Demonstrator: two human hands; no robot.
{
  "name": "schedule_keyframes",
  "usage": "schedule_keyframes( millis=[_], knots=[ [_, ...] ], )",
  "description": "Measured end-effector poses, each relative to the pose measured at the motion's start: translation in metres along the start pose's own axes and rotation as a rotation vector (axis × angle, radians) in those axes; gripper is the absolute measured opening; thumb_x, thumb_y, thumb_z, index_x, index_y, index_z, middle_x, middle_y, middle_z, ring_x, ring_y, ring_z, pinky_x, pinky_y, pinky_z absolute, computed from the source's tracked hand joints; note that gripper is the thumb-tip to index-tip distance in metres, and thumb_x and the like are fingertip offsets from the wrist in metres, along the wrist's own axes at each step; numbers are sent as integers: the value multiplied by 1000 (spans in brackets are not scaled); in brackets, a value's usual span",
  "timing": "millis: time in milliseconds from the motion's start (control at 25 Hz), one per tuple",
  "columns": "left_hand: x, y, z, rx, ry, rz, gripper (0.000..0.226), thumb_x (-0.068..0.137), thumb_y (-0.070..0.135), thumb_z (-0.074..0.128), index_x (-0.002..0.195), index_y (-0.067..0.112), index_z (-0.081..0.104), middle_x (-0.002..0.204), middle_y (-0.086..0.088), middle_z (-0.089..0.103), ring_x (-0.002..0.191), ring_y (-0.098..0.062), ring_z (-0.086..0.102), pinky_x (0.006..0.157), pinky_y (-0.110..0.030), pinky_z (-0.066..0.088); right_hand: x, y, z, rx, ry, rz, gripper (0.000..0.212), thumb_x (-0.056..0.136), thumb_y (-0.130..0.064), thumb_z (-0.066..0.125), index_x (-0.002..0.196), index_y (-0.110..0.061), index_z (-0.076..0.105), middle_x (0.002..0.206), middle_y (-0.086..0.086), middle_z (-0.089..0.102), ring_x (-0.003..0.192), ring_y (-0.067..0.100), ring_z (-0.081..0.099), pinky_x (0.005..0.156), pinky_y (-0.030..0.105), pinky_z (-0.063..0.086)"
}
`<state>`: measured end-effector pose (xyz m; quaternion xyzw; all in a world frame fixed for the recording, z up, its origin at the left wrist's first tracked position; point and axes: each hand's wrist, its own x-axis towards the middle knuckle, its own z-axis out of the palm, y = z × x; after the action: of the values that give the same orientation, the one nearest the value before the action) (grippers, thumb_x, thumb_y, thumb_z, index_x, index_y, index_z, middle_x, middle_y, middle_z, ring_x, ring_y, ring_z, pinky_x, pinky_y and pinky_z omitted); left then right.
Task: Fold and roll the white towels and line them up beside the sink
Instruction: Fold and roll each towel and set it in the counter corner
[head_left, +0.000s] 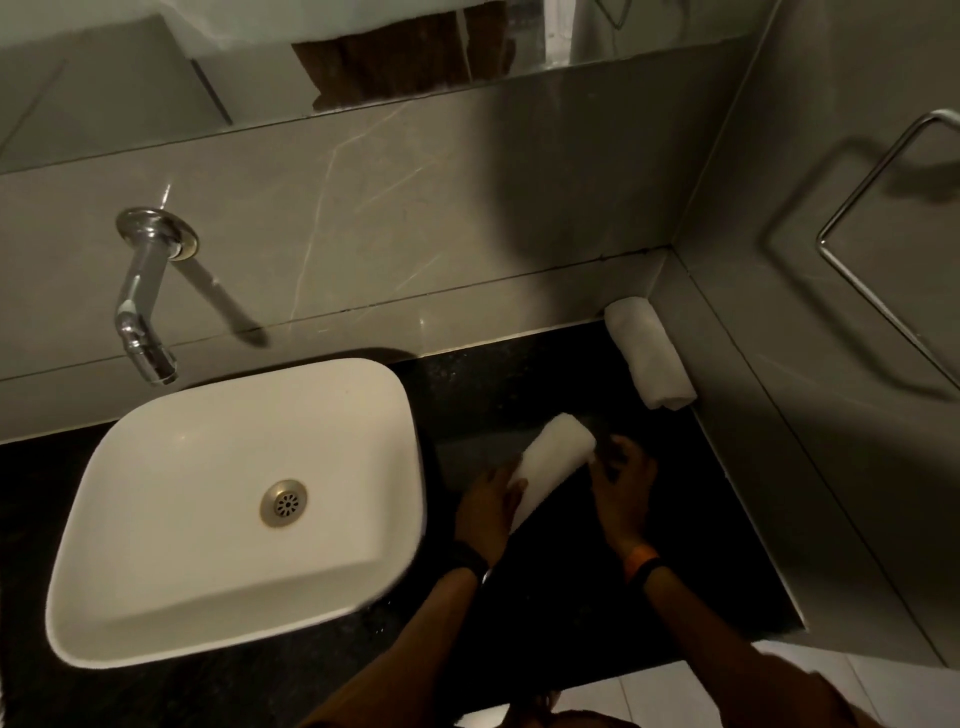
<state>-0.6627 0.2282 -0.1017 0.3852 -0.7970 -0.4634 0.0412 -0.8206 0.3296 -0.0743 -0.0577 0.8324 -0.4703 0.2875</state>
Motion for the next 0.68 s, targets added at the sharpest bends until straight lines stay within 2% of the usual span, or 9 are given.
schedule_keyframes(
  millis=[40,120,240,360,440,520,600,680],
  knots=[
    [2,8,9,-82,45,-57,44,100,38,42,143,30,36,143,-8,47,125,-24,49,97,-25,36,-7,7,3,32,9,40,44,91,-23,63,133,-21,48,146,11,33,117,26,53,94,48,54],
    [10,27,27,-243,101,-139,48,98,37,48,144,27,35,143,-9,48,124,-22,49,98,-28,39,-15,18,11,-19,-39,-7,41,93,-21,60,132,-21,49,144,11,36,111,23,54,88,41,55],
    [35,60,45,-348,102,-120,53,98,28,51,146,24,30,143,-11,49,126,-24,50,103,-33,42,6,15,10,-136,-126,-196,43,97,-24,51,140,-21,43,144,13,39,122,28,49,99,44,48],
    [79,87,47,-475,12,-149,58,100,22,47,150,19,17,151,-15,36,135,-28,41,111,-37,36,48,-2,3,-191,-124,-324,45,99,-25,46,143,-19,39,144,14,38,126,29,46,105,44,43],
    [108,100,47,-515,-11,-181,61,100,18,48,151,17,14,154,-15,29,138,-31,35,115,-46,32,74,-11,0,-280,-81,-422,43,99,-26,47,141,-17,41,142,13,41,126,29,45,104,47,44],
    [130,107,49,-609,-4,-187,58,99,13,47,150,16,19,154,-15,30,138,-32,35,114,-53,32,95,-18,-1,-488,28,-537,40,97,-31,48,135,-18,45,136,11,49,119,30,47,96,49,46],
    [151,113,53,-711,15,-198,54,99,7,45,148,19,24,151,-15,35,135,-32,39,112,-54,36,120,-22,-4,-741,166,-656,39,95,-35,49,130,-17,50,125,11,58,110,32,50,87,47,43],
    [170,118,58,-785,32,-232,54,98,2,43,146,22,29,148,-14,39,131,-29,43,109,-52,40,143,-26,-6,-859,238,-698,40,95,-37,45,128,-15,52,121,11,60,111,33,50,88,48,39]
  ],
)
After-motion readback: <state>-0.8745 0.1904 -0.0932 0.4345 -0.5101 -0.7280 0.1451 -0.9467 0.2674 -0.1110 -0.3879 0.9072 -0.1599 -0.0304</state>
